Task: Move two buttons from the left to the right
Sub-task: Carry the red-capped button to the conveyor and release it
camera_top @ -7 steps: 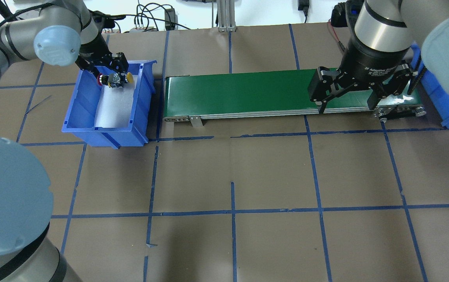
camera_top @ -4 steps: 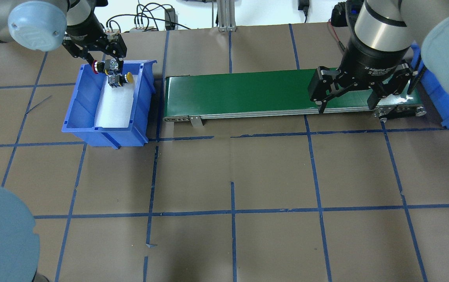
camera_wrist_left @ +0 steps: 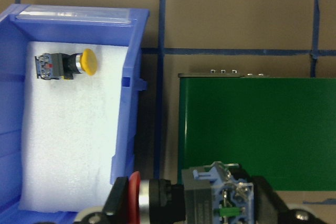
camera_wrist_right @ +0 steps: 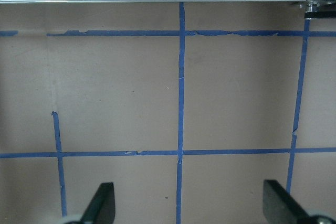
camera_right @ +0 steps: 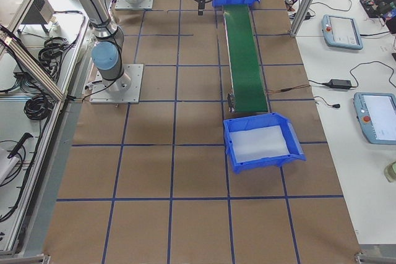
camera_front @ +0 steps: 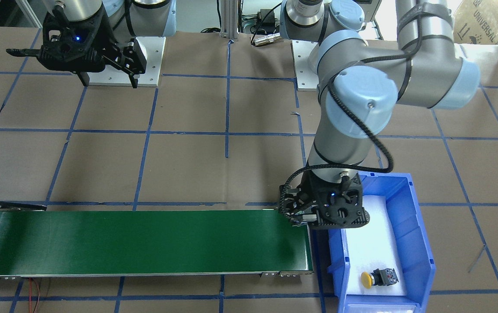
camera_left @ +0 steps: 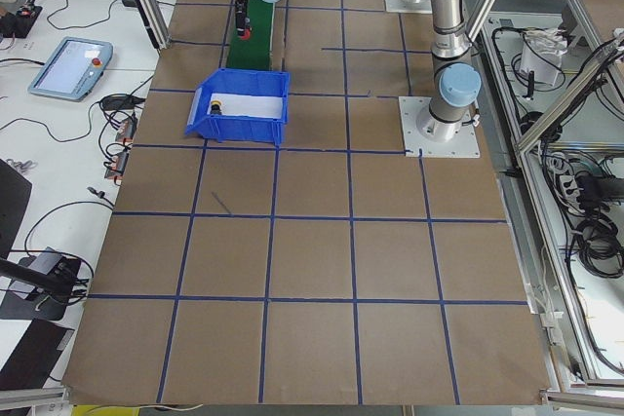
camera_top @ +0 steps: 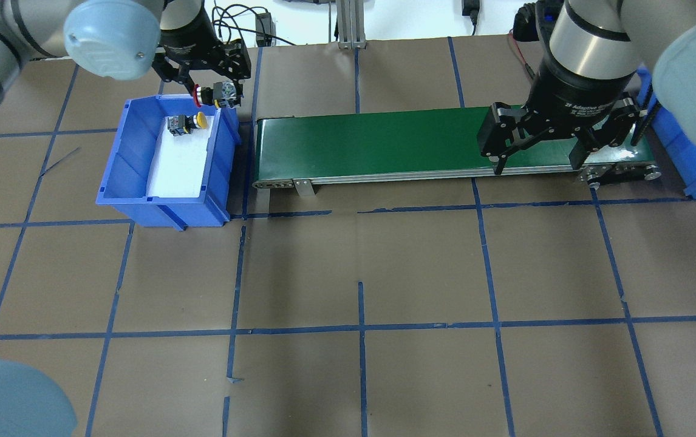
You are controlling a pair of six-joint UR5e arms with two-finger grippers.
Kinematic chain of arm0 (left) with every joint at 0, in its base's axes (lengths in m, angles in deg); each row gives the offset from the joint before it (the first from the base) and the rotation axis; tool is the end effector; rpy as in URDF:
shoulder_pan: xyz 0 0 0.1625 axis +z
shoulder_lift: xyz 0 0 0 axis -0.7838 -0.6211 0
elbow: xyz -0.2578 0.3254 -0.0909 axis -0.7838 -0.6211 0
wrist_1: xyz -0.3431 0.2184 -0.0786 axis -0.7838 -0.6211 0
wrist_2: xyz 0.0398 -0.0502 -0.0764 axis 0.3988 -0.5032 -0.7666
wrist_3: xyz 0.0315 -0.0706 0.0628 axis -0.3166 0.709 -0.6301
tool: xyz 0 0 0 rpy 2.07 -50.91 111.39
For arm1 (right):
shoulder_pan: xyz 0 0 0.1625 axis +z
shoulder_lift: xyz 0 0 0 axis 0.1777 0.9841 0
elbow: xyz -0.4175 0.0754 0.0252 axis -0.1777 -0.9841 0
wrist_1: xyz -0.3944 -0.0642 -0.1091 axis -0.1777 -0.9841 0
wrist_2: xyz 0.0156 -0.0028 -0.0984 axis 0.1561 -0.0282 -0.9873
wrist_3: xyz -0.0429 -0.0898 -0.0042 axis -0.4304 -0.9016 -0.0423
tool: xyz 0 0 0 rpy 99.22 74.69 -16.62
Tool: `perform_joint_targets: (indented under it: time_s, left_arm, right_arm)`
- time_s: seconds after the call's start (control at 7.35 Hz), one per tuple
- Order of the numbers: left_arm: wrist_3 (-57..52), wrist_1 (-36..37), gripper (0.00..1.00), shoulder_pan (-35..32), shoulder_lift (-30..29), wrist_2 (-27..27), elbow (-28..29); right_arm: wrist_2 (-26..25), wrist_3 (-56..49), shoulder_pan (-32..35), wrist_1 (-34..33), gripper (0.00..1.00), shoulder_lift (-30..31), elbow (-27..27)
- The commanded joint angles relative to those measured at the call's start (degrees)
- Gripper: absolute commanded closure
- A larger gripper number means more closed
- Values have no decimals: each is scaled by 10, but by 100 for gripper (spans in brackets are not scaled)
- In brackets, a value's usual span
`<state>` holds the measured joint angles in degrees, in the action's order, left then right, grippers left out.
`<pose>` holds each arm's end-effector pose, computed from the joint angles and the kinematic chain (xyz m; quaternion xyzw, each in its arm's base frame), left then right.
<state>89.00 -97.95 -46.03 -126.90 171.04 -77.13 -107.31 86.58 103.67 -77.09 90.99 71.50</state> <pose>-0.2177 -0.6488 0.3797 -0.0204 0.9972 -0.0714 0.0077 0.1570 -0.4455 0.5052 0.0050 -0.9996 -0.0213 0.0173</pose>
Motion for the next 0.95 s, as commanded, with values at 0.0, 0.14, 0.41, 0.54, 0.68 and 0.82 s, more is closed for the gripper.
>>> perform_joint_targets:
  time_s: [0.0, 0.14, 0.41, 0.54, 0.68, 0.82]
  left_arm:
    - [18, 80, 53, -35, -69, 3, 0]
    - [18, 102, 52, -46, -93, 9, -1]
    - [19, 102, 52, -49, -98, 18, -5]
    - [19, 102, 50, -49, -98, 19, -6]
    - [18, 102, 27, -49, -98, 20, -6]
    - [18, 102, 0, -49, -96, 20, -6]
  right_arm:
    - [0, 0, 0, 0, 0, 0, 0]
    - [0, 0, 0, 0, 0, 0, 0]
    - [0, 0, 0, 0, 0, 0, 0]
    - [0, 0, 0, 0, 0, 0, 0]
    - [0, 0, 0, 0, 0, 0, 0]
    - [0, 0, 0, 0, 0, 0, 0]
